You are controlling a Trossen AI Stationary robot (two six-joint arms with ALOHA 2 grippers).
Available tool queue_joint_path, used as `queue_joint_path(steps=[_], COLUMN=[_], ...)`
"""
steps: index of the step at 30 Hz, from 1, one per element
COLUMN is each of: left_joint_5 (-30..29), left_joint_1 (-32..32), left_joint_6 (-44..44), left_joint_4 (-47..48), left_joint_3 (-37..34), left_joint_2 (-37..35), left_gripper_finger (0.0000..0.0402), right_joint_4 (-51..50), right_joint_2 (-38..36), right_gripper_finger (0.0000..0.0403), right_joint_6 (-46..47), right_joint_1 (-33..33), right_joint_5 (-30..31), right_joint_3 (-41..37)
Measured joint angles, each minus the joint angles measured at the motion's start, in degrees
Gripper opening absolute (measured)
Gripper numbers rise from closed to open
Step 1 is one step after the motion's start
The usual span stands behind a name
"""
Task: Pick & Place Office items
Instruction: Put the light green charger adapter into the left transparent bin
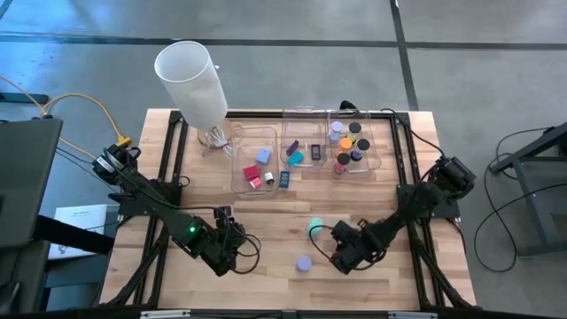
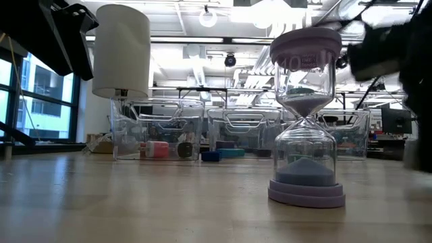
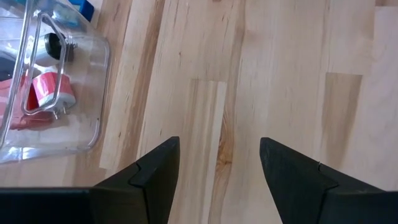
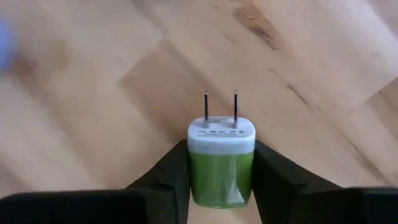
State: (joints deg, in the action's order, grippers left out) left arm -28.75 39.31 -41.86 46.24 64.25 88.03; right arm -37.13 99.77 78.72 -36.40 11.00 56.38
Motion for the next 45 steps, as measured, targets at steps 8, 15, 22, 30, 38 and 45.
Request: queue_joint_path(steps=[8, 15, 22, 30, 38, 45], left_joint_5=[-0.02, 0.08, -0.37, -0.54, -12.42, -13.60], left_joint_1=[0.00, -0.35, -2.17, -1.64, -1.25, -0.02], left_joint_6=[0.91, 1.08, 3.08, 3.01, 3.23, 2.73], left_joint_4=[-0.27, -0.24, -1.45, -1.85, -1.44, -1.38], left_joint_3=[0.00, 0.00, 0.00, 0.00, 0.00, 0.00], left_joint_2=[0.00, 0.00, 0.00, 0.00, 0.00, 0.00], left_gripper_finger=[0.0214, 0.0214, 0.0214, 0.0214, 0.0214, 0.0214], right_joint_4=[0.11, 0.83, 6.67, 9.60, 13.92, 17.45], right_joint_2=[-0.11, -0.25, -0.33, -0.39, -0.22, -0.24], right_gripper_finger=[0.0117, 0.0117, 0.0117, 0.0117, 0.0117, 0.0117], right_joint_6=[-6.99, -22.19, -39.58, -50.47, -57.20, -60.99], right_joint_1=[-2.60, -3.00, -1.07, 7.18, 11.50, 21.62], right_joint_5=[7.27, 18.06, 23.57, 16.37, 11.40, 4.83], right_joint_3=[9.23, 19.03, 23.38, 26.77, 26.82, 26.82])
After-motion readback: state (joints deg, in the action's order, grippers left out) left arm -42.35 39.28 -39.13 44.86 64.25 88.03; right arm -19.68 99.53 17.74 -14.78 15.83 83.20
